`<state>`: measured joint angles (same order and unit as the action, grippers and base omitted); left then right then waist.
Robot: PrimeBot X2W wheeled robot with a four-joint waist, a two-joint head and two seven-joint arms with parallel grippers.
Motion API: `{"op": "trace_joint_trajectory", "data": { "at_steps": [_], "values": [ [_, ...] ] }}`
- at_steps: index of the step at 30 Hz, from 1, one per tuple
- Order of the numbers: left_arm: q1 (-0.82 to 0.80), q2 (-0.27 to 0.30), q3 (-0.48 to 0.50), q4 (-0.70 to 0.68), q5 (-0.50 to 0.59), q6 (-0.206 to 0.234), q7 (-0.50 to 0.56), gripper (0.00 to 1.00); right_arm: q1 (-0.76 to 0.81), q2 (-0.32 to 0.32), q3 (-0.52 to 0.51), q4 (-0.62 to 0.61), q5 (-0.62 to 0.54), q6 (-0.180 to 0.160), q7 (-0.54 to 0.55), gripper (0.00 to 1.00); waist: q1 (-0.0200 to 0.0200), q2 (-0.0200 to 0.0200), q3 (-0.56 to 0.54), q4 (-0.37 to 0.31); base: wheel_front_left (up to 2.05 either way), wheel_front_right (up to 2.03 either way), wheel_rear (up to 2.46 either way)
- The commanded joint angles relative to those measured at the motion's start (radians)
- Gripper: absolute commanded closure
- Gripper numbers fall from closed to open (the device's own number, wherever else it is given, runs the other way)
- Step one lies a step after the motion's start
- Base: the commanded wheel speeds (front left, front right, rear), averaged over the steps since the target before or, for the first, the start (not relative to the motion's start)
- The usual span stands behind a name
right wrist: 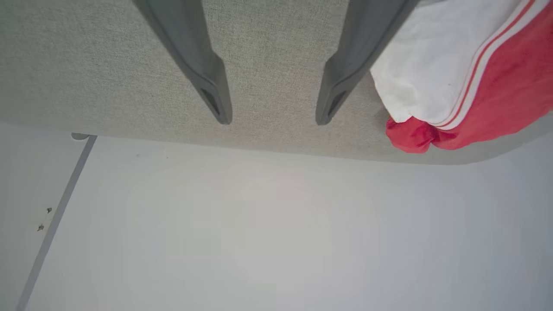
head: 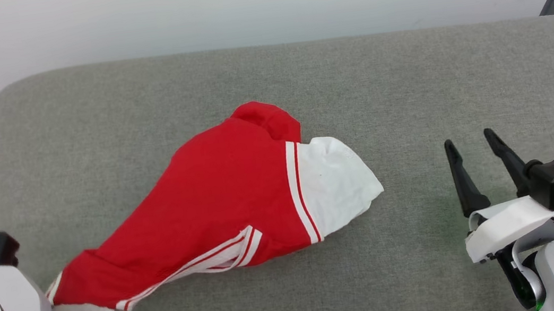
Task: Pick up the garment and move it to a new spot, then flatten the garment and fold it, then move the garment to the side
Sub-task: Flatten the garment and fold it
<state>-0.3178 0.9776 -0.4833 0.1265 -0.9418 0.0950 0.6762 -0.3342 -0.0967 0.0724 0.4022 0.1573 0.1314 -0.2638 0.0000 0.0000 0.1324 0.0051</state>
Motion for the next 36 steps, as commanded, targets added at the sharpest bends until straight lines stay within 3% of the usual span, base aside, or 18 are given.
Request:
{"op": "trace_joint_trajectory", "data": {
  "at_steps": [1,7,8,9,10,11,22,30,36],
  "values": [
    [0.011,-0.01,-0.003,0.011,0.001,-0.007,-0.011,1.0,0.003,-0.005,0.006,0.005,0.003,-0.001,-0.001,0.0,0.0,0.0,0.0,0.002,0.0,0.0,0.0],
    [0.001,-0.063,-0.029,0.095,0.027,-0.043,-0.075,1.0,-0.01,-0.008,0.035,0.02,0.015,-0.001,-0.001,0.0,0.0,0.0,0.005,0.006,0.0,0.0,0.0],
    [-0.004,-0.071,-0.034,0.107,0.033,-0.053,-0.084,0.86,-0.012,-0.009,0.042,0.025,0.02,-0.001,-0.001,0.0,0.0,0.0,0.005,0.007,0.0,0.0,0.0],
    [-0.01,-0.077,-0.036,0.115,0.038,-0.059,-0.095,0.56,-0.014,-0.01,0.047,0.027,0.022,-0.001,-0.001,0.0,0.0,0.0,0.005,0.007,0.0,0.0,0.0],
    [-0.016,-0.085,-0.034,0.125,0.036,-0.064,-0.108,0.11,-0.017,-0.011,0.052,0.031,0.026,-0.001,-0.001,0.0,0.0,0.0,0.005,0.008,0.0,0.0,0.0],
    [-0.017,-0.095,-0.03,0.135,0.027,-0.066,-0.116,0.0,-0.02,-0.009,0.057,0.037,0.032,-0.001,-0.001,0.0,0.0,0.0,0.005,0.01,0.0,0.0,0.0],
    [-0.038,-0.108,0.012,0.072,0.023,-0.043,-0.197,0.0,-0.062,-0.062,0.179,0.128,0.117,-0.001,0.04,0.0,0.0,0.0,-0.019,0.075,0.0,0.0,0.0],
    [0.039,-0.129,0.062,-0.027,0.022,-0.011,-0.345,0.0,-0.095,-0.1,0.254,0.199,0.181,-0.001,0.148,0.0,0.0,0.0,-0.038,0.148,0.0,0.0,0.0],
    [0.116,-0.148,0.105,-0.054,0.056,0.022,-0.518,0.0,-0.127,-0.124,0.272,0.266,0.204,-0.001,0.26,0.0,0.0,0.0,-0.041,0.2,0.0,0.0,0.0]
  ]
}}
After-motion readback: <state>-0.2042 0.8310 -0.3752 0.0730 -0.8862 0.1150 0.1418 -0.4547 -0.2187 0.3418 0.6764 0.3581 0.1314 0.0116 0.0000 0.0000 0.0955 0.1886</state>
